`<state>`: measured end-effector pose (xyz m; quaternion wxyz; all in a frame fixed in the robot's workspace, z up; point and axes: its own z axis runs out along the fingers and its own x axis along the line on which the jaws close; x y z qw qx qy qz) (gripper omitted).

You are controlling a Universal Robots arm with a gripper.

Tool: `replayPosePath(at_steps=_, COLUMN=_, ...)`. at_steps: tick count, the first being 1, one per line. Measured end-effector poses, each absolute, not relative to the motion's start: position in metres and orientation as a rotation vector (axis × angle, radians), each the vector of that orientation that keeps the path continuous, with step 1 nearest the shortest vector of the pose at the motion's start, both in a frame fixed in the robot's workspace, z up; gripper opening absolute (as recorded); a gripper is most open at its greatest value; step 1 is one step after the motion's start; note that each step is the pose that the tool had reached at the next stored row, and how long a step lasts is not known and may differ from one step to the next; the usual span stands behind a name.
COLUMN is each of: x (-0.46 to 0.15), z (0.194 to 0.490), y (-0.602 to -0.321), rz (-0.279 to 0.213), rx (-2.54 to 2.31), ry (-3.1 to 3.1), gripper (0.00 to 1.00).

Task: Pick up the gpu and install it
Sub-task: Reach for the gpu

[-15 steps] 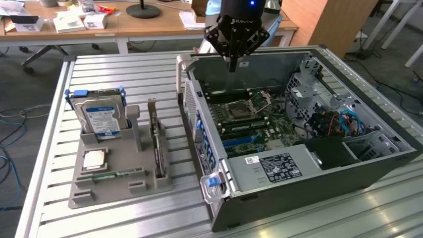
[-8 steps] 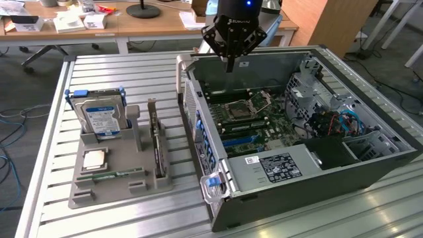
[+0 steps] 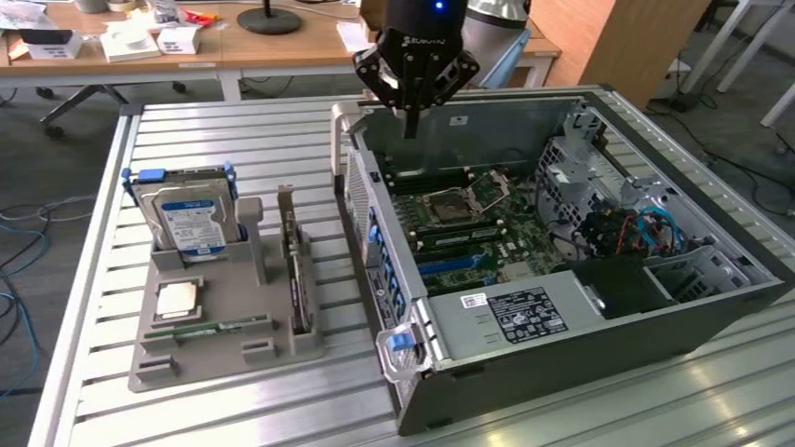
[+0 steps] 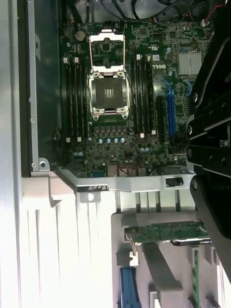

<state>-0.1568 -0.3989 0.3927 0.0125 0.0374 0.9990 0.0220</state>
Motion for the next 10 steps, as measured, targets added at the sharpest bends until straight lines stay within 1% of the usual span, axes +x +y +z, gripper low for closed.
replayPosePath(at_steps=10, x=-0.192, z=0.392, y=-0.399, rz=0.069, rx=0.117, ry=3.114, gripper=0.11)
